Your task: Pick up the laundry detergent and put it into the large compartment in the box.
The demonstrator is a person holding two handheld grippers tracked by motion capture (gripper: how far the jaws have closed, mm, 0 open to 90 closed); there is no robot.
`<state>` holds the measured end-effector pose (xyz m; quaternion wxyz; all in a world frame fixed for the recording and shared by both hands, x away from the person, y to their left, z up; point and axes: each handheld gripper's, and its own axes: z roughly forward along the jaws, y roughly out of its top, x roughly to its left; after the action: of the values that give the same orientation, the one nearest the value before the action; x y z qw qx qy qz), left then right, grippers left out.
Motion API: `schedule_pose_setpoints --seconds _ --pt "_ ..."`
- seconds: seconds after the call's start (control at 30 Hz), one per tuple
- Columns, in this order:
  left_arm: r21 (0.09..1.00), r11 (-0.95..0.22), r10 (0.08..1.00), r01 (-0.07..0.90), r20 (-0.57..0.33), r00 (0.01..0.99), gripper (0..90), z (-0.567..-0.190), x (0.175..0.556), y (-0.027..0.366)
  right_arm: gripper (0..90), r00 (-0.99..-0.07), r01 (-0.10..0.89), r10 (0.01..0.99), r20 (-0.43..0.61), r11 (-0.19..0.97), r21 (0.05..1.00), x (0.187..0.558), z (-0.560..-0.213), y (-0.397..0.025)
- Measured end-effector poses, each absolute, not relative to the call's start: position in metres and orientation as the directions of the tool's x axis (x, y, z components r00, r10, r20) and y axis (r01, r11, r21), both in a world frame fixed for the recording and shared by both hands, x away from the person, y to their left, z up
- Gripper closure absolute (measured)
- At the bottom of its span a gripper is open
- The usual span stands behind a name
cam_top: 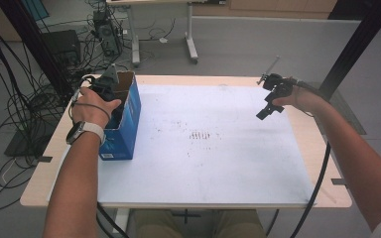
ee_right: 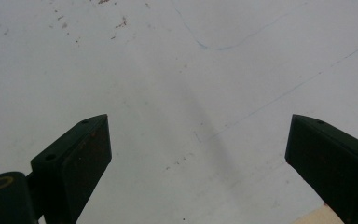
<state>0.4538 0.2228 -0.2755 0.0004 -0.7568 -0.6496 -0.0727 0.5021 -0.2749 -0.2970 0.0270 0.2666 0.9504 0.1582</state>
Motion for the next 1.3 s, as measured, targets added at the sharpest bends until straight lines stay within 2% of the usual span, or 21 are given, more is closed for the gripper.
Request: schedule_pose_setpoints --seconds 0.73,1.3 --pt "0.101 -0.162 0.983 0.982 0.108 0.152 37.0 -0.2756 0.454 0.2229 6.9 -0.856 0.5 0.516 0.035 0.807 0.313 0.5023 -0.2973 -0.2755" --pt "0.101 -0.163 0.984 0.981 0.092 0.154 31.0 -0.2755 0.4545 0.2224 6.9 -0.855 0.502 0.518 0.034 0.807 0.312 0.5015 -0.2972 -0.2763"
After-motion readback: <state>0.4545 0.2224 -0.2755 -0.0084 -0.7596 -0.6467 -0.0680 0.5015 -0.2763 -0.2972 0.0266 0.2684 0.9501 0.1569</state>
